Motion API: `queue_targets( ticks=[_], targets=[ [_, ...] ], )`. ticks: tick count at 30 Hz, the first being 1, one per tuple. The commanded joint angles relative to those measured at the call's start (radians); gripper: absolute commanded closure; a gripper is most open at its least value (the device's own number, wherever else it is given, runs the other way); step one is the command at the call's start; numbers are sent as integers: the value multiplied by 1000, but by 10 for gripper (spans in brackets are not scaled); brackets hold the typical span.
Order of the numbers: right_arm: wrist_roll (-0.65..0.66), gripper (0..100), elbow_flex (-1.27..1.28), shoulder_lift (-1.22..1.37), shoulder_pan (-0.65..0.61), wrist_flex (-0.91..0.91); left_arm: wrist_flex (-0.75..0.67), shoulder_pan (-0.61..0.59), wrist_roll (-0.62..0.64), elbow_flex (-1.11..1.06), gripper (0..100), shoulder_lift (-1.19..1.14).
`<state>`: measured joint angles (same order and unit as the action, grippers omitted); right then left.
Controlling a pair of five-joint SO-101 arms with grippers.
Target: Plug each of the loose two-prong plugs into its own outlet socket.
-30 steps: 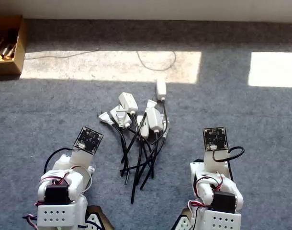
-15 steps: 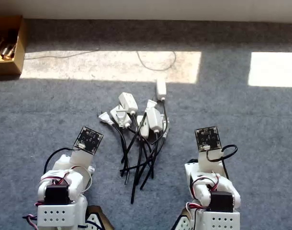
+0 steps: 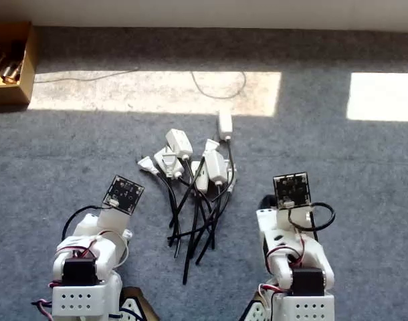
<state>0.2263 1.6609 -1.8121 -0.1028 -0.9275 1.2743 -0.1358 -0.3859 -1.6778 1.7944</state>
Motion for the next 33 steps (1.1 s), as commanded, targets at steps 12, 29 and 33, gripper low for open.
queue_targets(
  ticks=[12,29,33],
  targets=[
    [38,930,-260,7,116,-234,-11,217,112,602,961,-30],
    [-115,929,-835,1185,-25,7,84,166,110,1549,961,-1549],
    [-158,929,-743,1334,-73,203,74,163,132,1557,963,-1699]
  ],
)
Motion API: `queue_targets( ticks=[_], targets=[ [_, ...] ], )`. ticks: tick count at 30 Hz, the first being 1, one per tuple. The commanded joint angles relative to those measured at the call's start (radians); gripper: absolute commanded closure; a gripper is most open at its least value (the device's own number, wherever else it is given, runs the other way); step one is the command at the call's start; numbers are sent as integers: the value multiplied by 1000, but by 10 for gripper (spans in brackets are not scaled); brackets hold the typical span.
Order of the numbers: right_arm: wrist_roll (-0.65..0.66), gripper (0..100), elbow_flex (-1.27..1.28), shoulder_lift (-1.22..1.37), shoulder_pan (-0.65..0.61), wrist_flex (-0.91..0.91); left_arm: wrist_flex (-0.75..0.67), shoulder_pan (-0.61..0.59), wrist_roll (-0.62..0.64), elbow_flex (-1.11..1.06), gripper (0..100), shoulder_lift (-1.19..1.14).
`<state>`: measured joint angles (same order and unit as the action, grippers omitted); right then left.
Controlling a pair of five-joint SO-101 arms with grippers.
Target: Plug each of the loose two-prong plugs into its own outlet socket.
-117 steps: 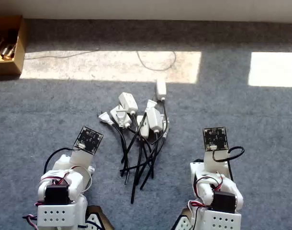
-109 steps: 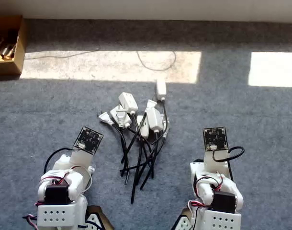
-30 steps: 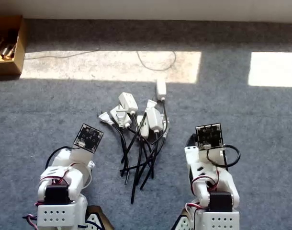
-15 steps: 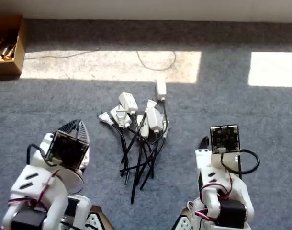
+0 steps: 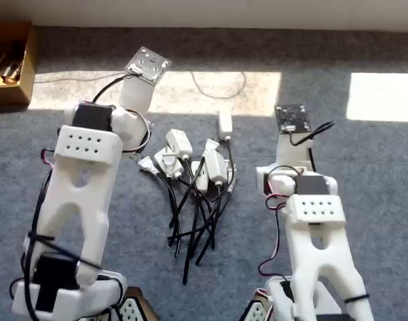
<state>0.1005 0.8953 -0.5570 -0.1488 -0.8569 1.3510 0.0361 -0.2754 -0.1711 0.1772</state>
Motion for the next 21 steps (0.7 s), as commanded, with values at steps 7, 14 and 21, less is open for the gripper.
queue_targets(
  ticks=[7,14,21],
  targets=[
    [-34,929,188,-87,-27,194,-143,-21,164,44,963,-176],
    [-31,929,326,-303,-28,194,-140,44,175,87,957,-288],
    [-31,929,375,-378,-30,194,-112,50,175,194,696,-423]
  ],
)
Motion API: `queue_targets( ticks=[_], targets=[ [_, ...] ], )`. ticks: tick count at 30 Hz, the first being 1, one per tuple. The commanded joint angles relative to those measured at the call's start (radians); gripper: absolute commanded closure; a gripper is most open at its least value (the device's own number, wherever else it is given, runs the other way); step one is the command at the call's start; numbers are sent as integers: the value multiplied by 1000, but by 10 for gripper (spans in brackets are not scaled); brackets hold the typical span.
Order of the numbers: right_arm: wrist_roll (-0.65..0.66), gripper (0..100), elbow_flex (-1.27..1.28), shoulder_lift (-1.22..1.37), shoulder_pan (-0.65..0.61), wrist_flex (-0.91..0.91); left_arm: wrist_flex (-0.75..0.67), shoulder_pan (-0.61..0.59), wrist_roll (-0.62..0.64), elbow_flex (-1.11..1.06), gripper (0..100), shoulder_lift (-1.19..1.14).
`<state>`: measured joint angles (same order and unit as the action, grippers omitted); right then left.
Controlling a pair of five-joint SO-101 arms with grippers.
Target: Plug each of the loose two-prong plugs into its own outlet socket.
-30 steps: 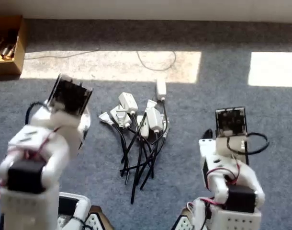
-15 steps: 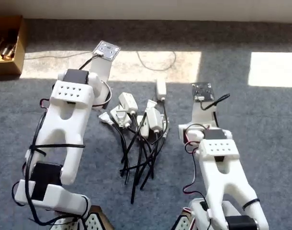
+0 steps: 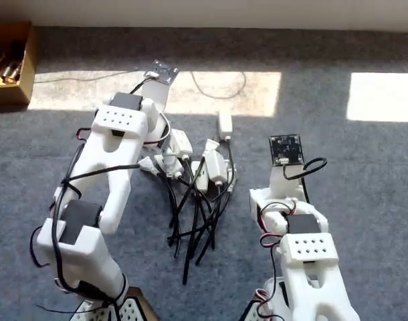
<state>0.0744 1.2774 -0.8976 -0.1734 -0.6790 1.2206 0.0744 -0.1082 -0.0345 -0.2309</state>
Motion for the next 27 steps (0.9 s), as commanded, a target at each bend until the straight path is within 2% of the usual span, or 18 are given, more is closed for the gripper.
queue_targets(
  ticks=[1,4,7,10,14,19,27],
  targets=[
    [-5,929,-7,-36,-7,16,32,13,8,70,650,-25],
    [-5,929,-7,-36,-39,16,89,13,6,120,563,-45],
    [-5,929,-5,-36,-59,16,164,16,6,148,584,-53],
    [-3,929,-5,-36,-58,15,166,30,6,127,626,-56],
    [-3,929,-5,-36,-54,15,94,35,8,10,638,-56],
    [-3,929,-5,-36,-54,13,-74,30,5,-111,696,-56],
    [-3,929,2,-36,-54,4,-104,30,3,-101,726,-124]
  ],
)
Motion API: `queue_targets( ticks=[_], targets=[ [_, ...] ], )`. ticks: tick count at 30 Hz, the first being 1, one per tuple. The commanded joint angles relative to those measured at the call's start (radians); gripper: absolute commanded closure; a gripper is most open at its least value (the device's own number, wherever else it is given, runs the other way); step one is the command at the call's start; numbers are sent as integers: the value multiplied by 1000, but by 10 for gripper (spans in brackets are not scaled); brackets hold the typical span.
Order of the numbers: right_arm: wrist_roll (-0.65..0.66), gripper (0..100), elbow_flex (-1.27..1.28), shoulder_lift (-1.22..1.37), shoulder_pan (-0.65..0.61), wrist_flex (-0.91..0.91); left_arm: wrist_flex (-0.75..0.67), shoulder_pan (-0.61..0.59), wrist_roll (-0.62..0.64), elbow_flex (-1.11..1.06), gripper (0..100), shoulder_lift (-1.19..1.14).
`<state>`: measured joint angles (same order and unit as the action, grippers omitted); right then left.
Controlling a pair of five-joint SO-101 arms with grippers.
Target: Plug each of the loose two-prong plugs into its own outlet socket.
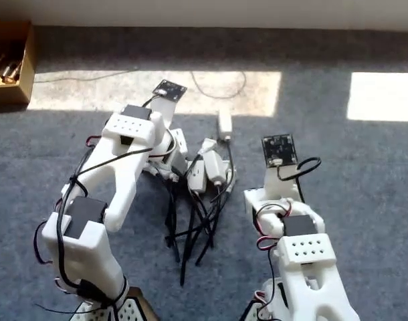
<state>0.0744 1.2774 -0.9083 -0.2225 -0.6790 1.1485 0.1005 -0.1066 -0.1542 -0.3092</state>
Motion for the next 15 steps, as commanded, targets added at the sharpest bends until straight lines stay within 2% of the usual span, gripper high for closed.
queue_targets(
  ticks=[1,7,12,15],
  targets=[
    [-3,929,12,-31,-5,1,-35,2,2,33,726,-73],
    [-3,929,21,-31,-5,1,-15,5,5,189,726,-251],
    [-3,929,21,-31,-5,1,115,-27,5,357,726,-320],
    [-3,929,21,-31,-7,1,143,-42,6,409,726,-325]
  ],
)
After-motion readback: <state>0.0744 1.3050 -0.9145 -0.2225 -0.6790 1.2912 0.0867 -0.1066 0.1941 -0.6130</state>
